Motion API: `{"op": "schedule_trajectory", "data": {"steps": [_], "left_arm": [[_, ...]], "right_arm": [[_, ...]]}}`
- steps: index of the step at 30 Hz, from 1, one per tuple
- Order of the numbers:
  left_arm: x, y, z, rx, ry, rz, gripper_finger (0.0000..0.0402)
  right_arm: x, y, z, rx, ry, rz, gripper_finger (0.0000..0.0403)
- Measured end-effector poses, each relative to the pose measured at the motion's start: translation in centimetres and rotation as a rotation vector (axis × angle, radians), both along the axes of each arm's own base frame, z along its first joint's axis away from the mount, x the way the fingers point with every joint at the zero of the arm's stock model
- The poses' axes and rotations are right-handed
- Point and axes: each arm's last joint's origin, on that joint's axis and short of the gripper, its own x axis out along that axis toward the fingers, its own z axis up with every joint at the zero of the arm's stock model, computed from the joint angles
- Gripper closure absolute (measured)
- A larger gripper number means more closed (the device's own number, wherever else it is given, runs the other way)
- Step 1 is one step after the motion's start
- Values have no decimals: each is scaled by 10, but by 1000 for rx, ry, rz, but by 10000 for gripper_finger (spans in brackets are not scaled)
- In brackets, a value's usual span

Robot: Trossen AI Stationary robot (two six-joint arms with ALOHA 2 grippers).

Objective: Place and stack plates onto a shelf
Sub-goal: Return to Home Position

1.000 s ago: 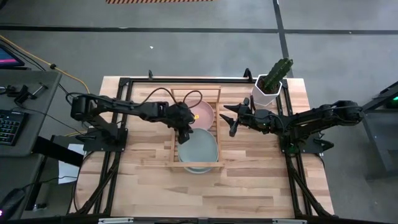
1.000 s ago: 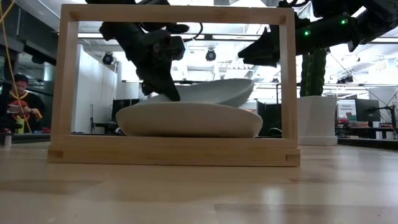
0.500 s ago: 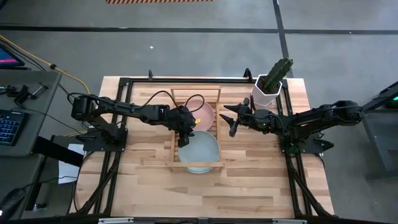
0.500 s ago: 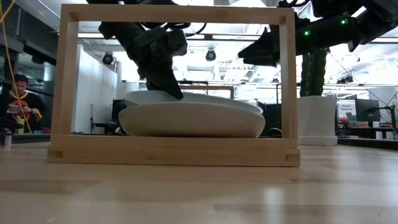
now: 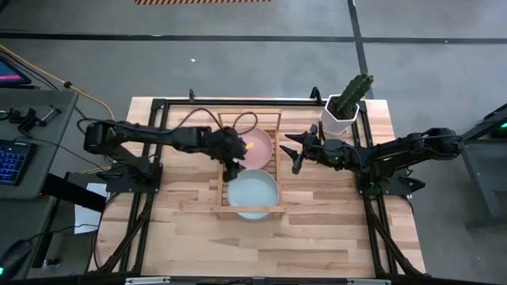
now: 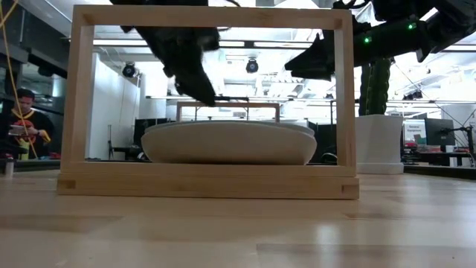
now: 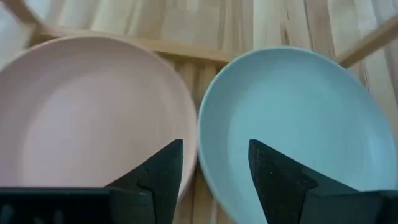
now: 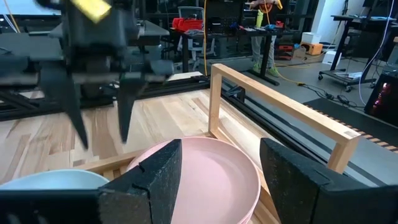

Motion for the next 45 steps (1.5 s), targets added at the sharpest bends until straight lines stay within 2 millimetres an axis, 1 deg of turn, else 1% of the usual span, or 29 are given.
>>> {"op": "schedule_trajectory", "data": {"steps": [2,5,7,8,11,14,16,20,25,28,31,33,36,38,39,40,42,45], "left_arm": [[-9,3,11,8,-22,8,229],[-23,4,27,45,-123,0,230],[-33,1,33,77,-270,-10,231],[-41,-2,33,88,-344,-16,231],[-65,-9,23,114,-550,-29,231],[-92,-14,6,128,-666,-34,231],[-107,-16,-3,133,-714,-34,231],[-131,-19,-12,128,-768,-26,231],[-153,-26,-29,108,-805,-15,232],[-164,-28,-35,122,-842,16,238],[-173,-29,-38,145,-883,21,260],[-178,-29,-40,160,-893,20,286],[-183,-30,-45,166,-903,20,337],[-186,-30,-52,166,-905,21,376],[-187,-30,-56,166,-892,20,389],[-188,-30,-58,165,-868,19,395],[-189,-30,-60,163,-845,17,392],[-191,-30,-61,167,-835,15,398]], "right_arm": [[0,0,0,0,5,0,201],[0,0,-1,0,11,0,201],[0,0,-1,0,15,0,201],[0,0,-1,0,15,0,201],[0,0,-1,0,15,0,201],[0,0,-2,1,21,0,201],[0,0,-2,1,23,0,201],[0,0,-2,0,17,0,201],[0,0,-1,22,2,-3,201],[0,0,-1,24,-1,-3,201],[0,0,0,20,-10,-3,201],[0,0,1,18,-19,-2,201],[0,0,2,17,-28,-2,201],[0,0,3,19,-32,-2,201],[-1,0,4,19,-37,-2,201],[-2,0,6,19,-45,-2,201],[-5,2,9,25,-50,5,201],[-13,6,10,41,6,44,205]]}}
